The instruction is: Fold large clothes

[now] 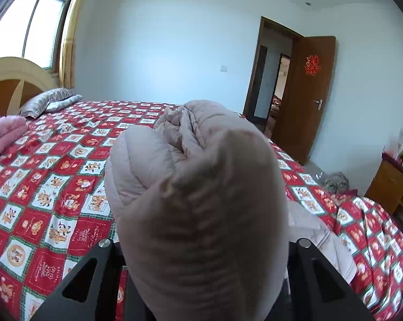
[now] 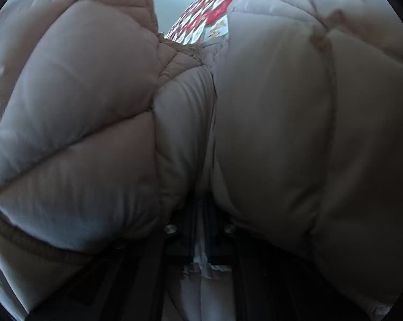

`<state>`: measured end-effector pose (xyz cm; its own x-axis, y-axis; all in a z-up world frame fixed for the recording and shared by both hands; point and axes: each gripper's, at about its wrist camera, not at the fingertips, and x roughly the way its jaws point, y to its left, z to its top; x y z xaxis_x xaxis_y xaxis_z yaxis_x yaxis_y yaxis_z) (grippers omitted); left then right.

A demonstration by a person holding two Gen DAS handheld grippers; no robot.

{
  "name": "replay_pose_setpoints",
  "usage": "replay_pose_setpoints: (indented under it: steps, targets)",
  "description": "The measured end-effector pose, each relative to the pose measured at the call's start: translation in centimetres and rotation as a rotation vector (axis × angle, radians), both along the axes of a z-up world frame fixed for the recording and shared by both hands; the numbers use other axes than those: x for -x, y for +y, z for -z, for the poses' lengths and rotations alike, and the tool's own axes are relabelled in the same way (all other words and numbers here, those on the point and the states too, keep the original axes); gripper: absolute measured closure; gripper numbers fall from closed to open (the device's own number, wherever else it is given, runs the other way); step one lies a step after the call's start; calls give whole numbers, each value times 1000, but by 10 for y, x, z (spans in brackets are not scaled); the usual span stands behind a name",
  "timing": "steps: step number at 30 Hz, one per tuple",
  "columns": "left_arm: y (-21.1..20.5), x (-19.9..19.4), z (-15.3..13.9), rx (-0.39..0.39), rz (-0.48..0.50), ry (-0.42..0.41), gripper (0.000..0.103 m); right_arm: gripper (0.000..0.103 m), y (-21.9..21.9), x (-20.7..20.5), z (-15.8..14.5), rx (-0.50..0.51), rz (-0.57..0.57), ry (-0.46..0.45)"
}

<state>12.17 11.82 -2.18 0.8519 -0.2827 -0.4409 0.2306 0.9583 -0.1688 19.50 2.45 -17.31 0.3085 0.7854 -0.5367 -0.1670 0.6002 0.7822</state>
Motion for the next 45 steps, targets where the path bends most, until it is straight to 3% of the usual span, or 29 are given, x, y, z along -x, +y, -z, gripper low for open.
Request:
replay_pose_setpoints:
  steps: [4,7,13,19,26,31,38,45]
  targets:
    - [-13,-3,2,-42,10,-30,73,94,-27,6,-13,-10,-18,7]
    - [-32,3,-1,-70,40,-57,73,90,-62,21,-36,61,32,-91]
    - [-79,9,7,-185,121,-89,73,90,-154,53,-67,165,230,-213]
    - [-144,23,37,-305,252,-94,73,90,-225,80,-78,288,419,-248]
    - [-207,45,81,-452,414,-122,73,90,-285,79,-87,327,525,-250]
    - [-227,48,97,-503,453,-121,73,90,-301,80,-93,307,552,-274]
    - [-229,38,102,-505,481,-85,72,90,-284,67,-108,323,458,-371]
    - [-236,36,102,-502,496,-58,72,90,-269,38,-81,373,376,-315]
